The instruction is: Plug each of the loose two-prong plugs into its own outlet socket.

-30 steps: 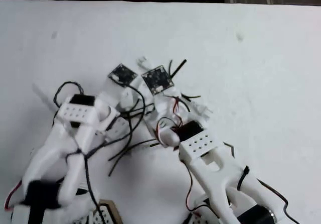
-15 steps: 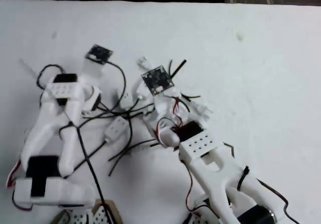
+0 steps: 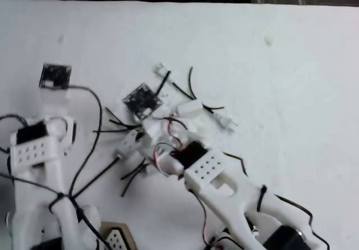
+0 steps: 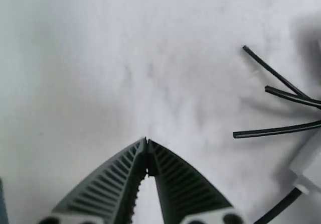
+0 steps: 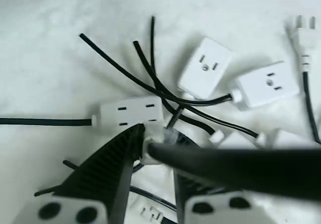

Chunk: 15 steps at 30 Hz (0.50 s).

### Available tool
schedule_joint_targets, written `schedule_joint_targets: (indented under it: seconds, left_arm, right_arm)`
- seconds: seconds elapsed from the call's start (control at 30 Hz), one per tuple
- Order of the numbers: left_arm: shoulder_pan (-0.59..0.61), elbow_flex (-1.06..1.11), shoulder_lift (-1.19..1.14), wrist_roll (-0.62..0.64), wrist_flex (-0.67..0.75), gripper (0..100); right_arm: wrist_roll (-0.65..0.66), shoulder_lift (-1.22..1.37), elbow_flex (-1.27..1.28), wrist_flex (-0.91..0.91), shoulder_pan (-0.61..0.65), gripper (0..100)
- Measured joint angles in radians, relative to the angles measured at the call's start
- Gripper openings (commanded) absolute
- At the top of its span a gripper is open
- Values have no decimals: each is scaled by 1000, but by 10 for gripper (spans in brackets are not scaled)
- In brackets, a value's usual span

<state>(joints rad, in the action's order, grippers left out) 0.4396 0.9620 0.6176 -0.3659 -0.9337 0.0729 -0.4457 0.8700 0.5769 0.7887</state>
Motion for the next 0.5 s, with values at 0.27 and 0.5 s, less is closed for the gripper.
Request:
schedule_joint_targets:
  seconds: [0.27,0.5]
  left_arm:
    - [2,95,28,31,31,24]
    - [2,123,35,31,37,24]
  right_arm:
    - [0,258,-149,-18,15,17]
    - [9,324,-155,-120,15,17]
